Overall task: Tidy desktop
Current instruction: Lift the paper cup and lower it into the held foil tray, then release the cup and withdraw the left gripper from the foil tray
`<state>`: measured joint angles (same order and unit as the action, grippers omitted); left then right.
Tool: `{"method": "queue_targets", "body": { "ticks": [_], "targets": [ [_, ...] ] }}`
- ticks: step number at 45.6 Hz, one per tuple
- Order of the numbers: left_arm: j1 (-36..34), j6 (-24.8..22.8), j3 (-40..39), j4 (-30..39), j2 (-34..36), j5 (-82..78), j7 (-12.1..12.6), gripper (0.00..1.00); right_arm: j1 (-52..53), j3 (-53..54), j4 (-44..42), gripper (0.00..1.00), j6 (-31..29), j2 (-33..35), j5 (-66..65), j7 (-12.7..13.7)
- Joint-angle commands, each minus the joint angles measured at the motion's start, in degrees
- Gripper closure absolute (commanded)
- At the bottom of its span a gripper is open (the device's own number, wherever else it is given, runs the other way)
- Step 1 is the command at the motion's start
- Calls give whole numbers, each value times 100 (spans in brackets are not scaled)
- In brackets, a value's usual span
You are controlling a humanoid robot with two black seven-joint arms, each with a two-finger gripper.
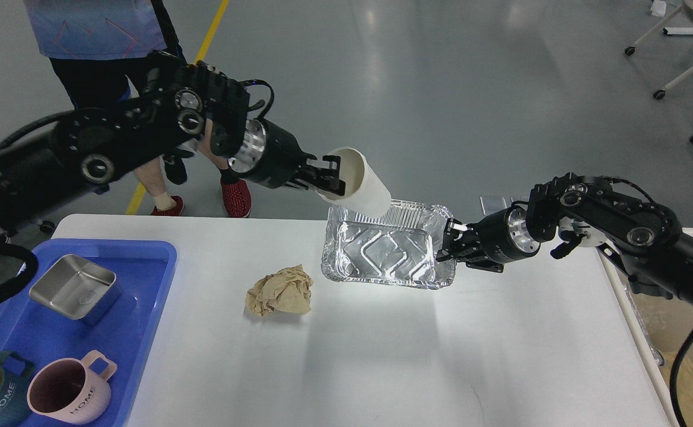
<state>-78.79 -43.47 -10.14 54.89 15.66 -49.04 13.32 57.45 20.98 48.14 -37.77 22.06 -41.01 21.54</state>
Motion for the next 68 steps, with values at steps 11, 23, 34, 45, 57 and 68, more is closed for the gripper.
{"method": "queue_targets", "body": {
  "ticks": [11, 23, 34, 45, 57, 68],
  "targets": [
    [496, 383, 249, -522, -898, -149, -23, 96, 74, 3, 12, 100, -2, -35, -4, 0],
    [496, 506, 258, -909, -1109, -149, 4, 56, 56, 3, 20, 100, -2, -35, -4, 0],
    [496, 550, 170, -927, -1100, -35, 12, 20, 65, 11, 73, 100, 15, -35, -4, 0],
    [382, 506, 3, -848, -679, 510, -40, 8, -5, 11, 73, 100, 33, -43, -4, 0],
    [417, 602, -111, 767, 805, 518, -5, 6, -5, 20, 73, 100, 50, -35, -4, 0],
    [829, 1016, 135, 3325, 3152, 413, -5, 6, -5, 11, 73, 100, 50, -35, -4, 0]
  ]
}}
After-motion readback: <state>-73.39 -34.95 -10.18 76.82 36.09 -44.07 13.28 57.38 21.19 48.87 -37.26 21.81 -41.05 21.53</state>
